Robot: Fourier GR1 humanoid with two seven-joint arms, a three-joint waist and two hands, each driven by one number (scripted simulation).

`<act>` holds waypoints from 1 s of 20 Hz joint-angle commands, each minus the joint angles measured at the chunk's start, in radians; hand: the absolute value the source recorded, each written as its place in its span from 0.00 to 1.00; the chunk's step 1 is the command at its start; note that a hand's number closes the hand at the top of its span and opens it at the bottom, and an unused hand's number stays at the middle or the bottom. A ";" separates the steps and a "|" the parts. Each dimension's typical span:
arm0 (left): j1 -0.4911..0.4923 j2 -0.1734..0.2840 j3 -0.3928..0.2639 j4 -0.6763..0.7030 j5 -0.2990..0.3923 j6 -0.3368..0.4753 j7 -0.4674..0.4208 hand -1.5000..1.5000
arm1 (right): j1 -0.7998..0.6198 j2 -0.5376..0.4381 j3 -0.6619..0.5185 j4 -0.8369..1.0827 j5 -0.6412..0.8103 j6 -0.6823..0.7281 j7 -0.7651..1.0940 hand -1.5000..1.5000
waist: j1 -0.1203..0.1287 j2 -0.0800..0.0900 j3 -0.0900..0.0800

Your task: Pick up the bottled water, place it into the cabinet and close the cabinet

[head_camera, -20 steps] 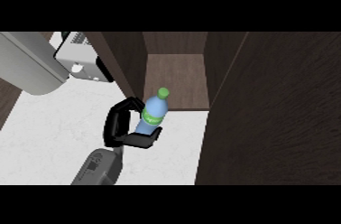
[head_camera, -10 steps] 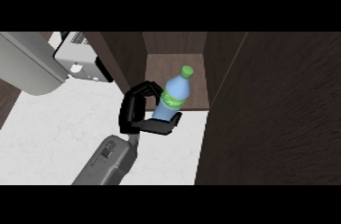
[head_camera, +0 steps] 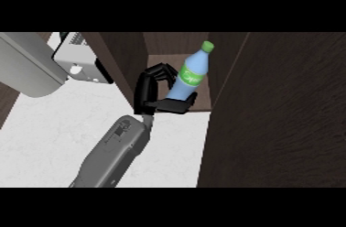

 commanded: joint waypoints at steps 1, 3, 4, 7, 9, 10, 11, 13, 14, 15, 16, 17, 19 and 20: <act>-0.085 0.000 0.029 0.155 0.065 0.020 -0.033 1.00 | 0.065 -0.042 -0.051 -0.100 -0.032 0.030 -0.010 0.00 | -0.011 0.003 0.000; -0.152 0.000 -0.010 0.134 0.127 0.082 0.041 1.00 | 0.073 -0.035 -0.004 -0.117 0.002 0.023 0.009 0.00 | -0.014 0.001 0.000; -0.107 0.000 -0.002 0.132 0.119 0.071 0.005 1.00 | 0.083 -0.039 -0.051 -0.106 -0.041 0.034 -0.018 0.00 | -0.004 0.001 0.000; -0.175 0.000 0.029 0.258 0.124 0.085 -0.037 1.00 | 0.085 -0.006 0.038 -0.114 0.036 0.001 0.015 0.00 | -0.010 0.001 0.000; -0.171 0.000 0.038 0.289 0.169 0.083 -0.084 1.00 | 0.081 -0.054 -0.096 -0.129 -0.087 0.051 0.000 0.00 | -0.011 0.004 0.000; -0.208 0.000 0.012 0.312 0.186 0.113 -0.078 1.00 | 0.114 -0.036 -0.053 -0.111 -0.053 0.044 -0.045 0.00 | -0.018 0.004 0.000; -0.236 0.000 0.069 0.391 0.146 0.096 -0.110 1.00 | 0.068 -0.045 -0.054 -0.158 -0.063 0.044 0.037 0.00 | -0.021 0.008 -0.001; -0.225 0.000 0.038 0.408 0.163 0.117 -0.109 1.00 | 0.165 -0.073 -0.112 -0.156 -0.112 0.076 -0.055 0.00 | -0.025 0.004 0.001; -0.266 0.000 0.017 0.424 0.189 0.162 -0.106 1.00 | 0.124 -0.040 -0.047 -0.080 -0.048 0.069 -0.063 0.00 | -0.022 0.005 0.000; -0.312 0.000 0.041 0.471 0.188 0.158 -0.116 1.00 | 0.060 -0.009 -0.023 -0.055 -0.022 0.047 -0.036 0.00 | -0.022 0.008 -0.001; -0.304 0.000 0.068 0.522 0.168 0.127 -0.144 1.00 | 0.153 -0.034 -0.042 -0.077 -0.053 0.069 -0.111 0.00 | -0.028 0.008 0.000; -0.287 0.000 0.016 0.518 0.192 0.183 -0.185 1.00 | 0.093 -0.031 -0.055 -0.047 -0.088 0.088 -0.096 0.00 | -0.038 0.012 0.000; -0.325 0.000 0.056 0.580 0.149 0.163 -0.166 1.00 | 0.132 -0.037 -0.047 -0.122 -0.061 0.066 -0.041 0.00 | -0.022 0.007 0.000; -0.328 0.000 0.069 0.605 0.158 0.162 -0.191 1.00 | 0.152 -0.054 -0.084 -0.099 -0.091 0.089 -0.085 0.00 | -0.026 0.009 0.000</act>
